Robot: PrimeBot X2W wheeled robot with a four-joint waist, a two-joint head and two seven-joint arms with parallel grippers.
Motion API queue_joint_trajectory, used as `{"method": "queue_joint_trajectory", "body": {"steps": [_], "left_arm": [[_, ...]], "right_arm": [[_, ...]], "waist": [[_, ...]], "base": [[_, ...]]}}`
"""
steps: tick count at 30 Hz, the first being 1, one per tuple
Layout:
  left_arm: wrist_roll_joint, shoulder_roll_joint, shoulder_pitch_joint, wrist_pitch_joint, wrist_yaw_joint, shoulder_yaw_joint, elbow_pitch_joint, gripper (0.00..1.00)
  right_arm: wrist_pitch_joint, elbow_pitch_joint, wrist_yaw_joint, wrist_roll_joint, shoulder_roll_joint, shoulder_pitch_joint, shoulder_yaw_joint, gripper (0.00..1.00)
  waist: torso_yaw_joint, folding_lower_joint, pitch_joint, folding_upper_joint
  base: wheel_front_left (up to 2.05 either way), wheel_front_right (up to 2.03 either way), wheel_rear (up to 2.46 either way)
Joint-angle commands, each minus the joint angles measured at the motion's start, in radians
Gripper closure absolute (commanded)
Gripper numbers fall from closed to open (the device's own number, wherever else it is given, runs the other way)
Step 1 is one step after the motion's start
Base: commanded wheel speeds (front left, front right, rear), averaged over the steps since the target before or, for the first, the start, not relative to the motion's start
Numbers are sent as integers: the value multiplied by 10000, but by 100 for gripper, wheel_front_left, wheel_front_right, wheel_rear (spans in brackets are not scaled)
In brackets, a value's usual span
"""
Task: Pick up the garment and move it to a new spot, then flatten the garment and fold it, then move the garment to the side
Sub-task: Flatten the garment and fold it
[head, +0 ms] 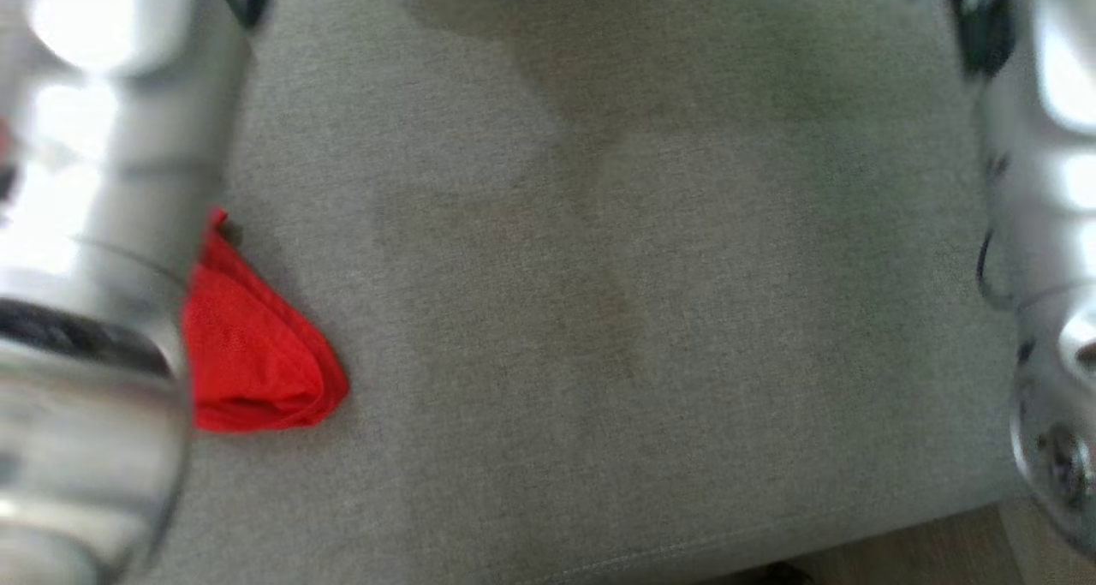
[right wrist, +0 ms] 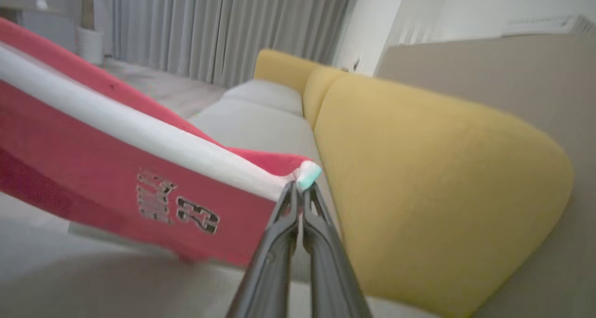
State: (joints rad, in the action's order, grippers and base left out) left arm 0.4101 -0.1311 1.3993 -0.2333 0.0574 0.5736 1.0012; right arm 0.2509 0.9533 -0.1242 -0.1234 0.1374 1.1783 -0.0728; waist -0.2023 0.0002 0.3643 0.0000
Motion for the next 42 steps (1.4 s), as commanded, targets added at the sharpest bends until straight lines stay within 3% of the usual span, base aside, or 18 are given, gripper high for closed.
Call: {"method": "queue_joint_trajectory", "body": {"steps": [1,10,20,25,31,37,42], "left_arm": [[79,-252,-100,-110,51,-70,-75,100],[195,370,-3347,-276,367,471,141,100],[-112,682,-6000,-283,39,985,-1256,100],[-86,762,-6940,-284,-171,1264,-1801,100],[-103,792,-7922,-282,-293,1851,-2198,100],[-176,801,-8749,-222,-411,2473,-3013,100],[-85,803,-9135,-108,-698,2625,-3788,100]], "right_arm": [[71,49,-65,-14,49,-240,-182,100],[-723,2440,-65,1244,772,-1707,-1815,100],[-2030,2341,-65,3428,1529,-3207,-3787,100],[-3103,1130,-65,4917,2339,-4255,-4837,100],[-4198,-1236,-65,6696,4012,-5773,-5518,100],[-4762,-3610,-65,7604,5585,-7402,-4642,100],[-4851,-5602,-65,7194,5713,-8528,-2788,100]], "waist": [[53,-2,-66,0],[506,-2,-822,0],[670,-2,-1768,0],[693,-2,-2259,0],[677,-2,-2888,0],[837,-2,-3037,0],[975,-2,-2659,0]], "base": [[0,0,0],[0,0,0],[0,0,0],[0,0,0],[0,0,0],[0,0,0],[0,0,0]]}}
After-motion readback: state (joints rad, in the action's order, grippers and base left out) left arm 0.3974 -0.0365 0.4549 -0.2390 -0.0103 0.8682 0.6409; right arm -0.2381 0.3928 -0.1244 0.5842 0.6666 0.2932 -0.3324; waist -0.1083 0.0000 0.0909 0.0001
